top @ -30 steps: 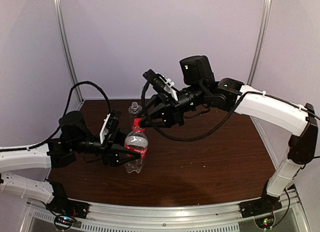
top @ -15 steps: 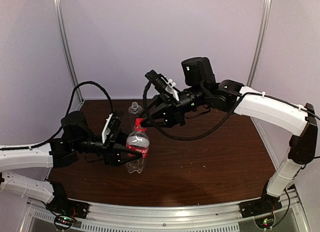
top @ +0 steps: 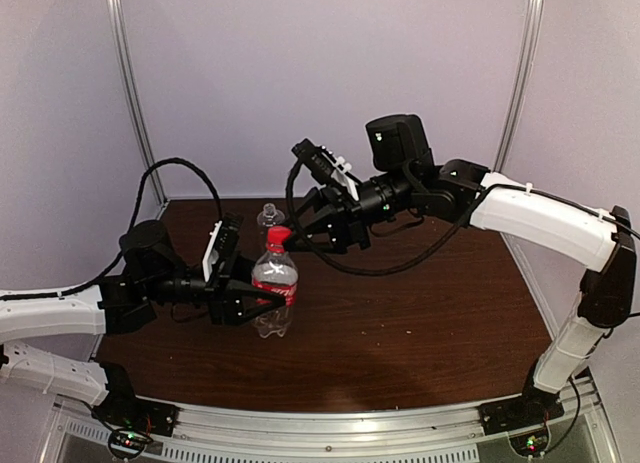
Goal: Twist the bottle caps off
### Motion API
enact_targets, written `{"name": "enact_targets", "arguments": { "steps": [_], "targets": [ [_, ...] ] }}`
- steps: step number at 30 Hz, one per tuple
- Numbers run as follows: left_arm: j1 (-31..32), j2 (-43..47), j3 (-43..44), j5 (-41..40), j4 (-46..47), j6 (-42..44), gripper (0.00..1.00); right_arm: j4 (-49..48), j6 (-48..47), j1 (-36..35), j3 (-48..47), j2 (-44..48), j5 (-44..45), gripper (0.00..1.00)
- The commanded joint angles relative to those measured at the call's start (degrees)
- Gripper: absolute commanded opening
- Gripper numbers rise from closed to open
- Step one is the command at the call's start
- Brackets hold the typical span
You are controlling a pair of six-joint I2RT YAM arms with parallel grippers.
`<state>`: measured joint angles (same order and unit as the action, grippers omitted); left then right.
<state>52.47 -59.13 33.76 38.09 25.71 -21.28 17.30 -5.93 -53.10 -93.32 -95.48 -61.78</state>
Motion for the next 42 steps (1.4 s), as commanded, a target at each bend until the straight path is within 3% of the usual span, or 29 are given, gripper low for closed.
{"name": "enact_targets", "arguments": {
  "steps": [1,12,17,21,30,42],
  "targets": [
    [0.1,1.0,1.7,-0.4,4.9,1.8,0.3,1.0,0.4,0.5,0.9,1.6,2.7,0.39],
    [0.0,1.4,2.9,-5.8,1.2,3.9,0.3,-1.6,2.5,0.5,4.3,4.1,5.0,0.65],
    [0.1,1.1,3.6,-8.7,-0.2,4.4,0.3,-1.7,5.8,0.5,4.7,6.5,11.8,0.75],
    [0.1,0.7,4.1,-10.3,-1.2,4.7,0.3,-3.2,13.7,0.3,4.6,9.1,20.0,0.81],
    [0.0,-1.3,5.4,-14.9,-3.1,4.5,0.3,-1.4,26.5,-2.2,1.1,9.6,39.1,0.87],
    [0.1,-1.8,6.0,-20.8,-5.3,4.4,0.3,2.1,29.6,-5.9,-4.0,3.7,43.5,0.87]
  ]
}}
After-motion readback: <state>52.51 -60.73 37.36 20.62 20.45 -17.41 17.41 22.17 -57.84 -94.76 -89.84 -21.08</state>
